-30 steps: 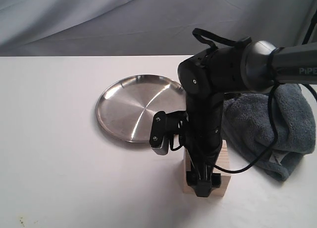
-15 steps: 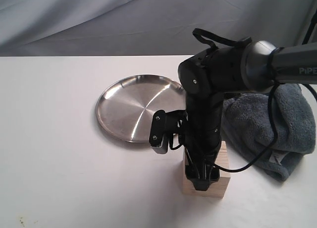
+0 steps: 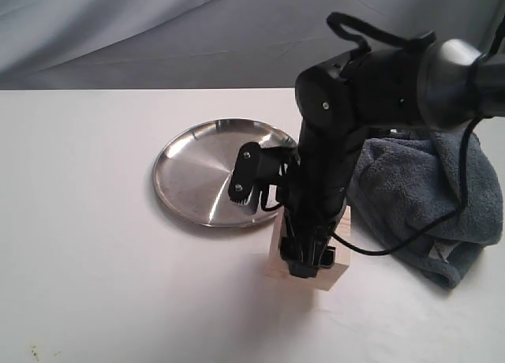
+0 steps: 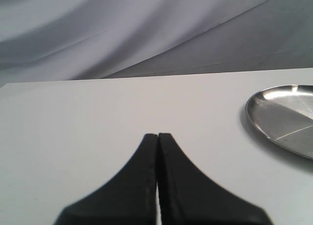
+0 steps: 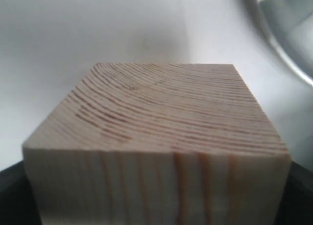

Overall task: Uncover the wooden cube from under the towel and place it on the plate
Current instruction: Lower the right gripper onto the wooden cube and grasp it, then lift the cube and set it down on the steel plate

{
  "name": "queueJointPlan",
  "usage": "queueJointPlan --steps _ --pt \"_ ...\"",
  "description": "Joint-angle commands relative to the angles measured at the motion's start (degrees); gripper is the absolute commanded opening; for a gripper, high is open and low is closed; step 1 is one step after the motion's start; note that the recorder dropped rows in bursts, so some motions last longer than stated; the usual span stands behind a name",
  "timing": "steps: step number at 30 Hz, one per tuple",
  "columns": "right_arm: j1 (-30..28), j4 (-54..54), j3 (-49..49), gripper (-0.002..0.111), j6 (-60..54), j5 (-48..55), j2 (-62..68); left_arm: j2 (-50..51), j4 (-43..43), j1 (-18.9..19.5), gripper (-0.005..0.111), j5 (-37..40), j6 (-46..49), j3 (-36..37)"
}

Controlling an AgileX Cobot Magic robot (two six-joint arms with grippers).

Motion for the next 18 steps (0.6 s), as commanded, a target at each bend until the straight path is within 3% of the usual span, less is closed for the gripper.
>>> queueJointPlan --steps 1,7,9,12,18 --pt "-0.5 3.9 -0.1 0.0 2.5 -1.6 -4.4 -0.1 -0.5 0.1 0.0 -0.1 0.1 0.3" --pt "-0.5 3.6 -8.5 0.0 12.2 -0.3 -4.9 -0.1 -0.5 0.1 0.0 -0.1 0.1 0.3" --pt "-1.6 3.2 -15.1 0.0 17.6 1.2 -3.2 -0.1 -0.5 0.1 0.0 -0.1 0.1 0.3" --pt "-4.2 3.6 -27.6 0.0 24.6 13.1 4.7 -0.1 -0.5 0.1 0.0 -0.1 0.1 0.3" --pt "-7.5 7.4 -45.2 0.0 30.1 13.1 18.9 -0.1 -0.5 0.1 0.0 -0.1 0.1 0.3"
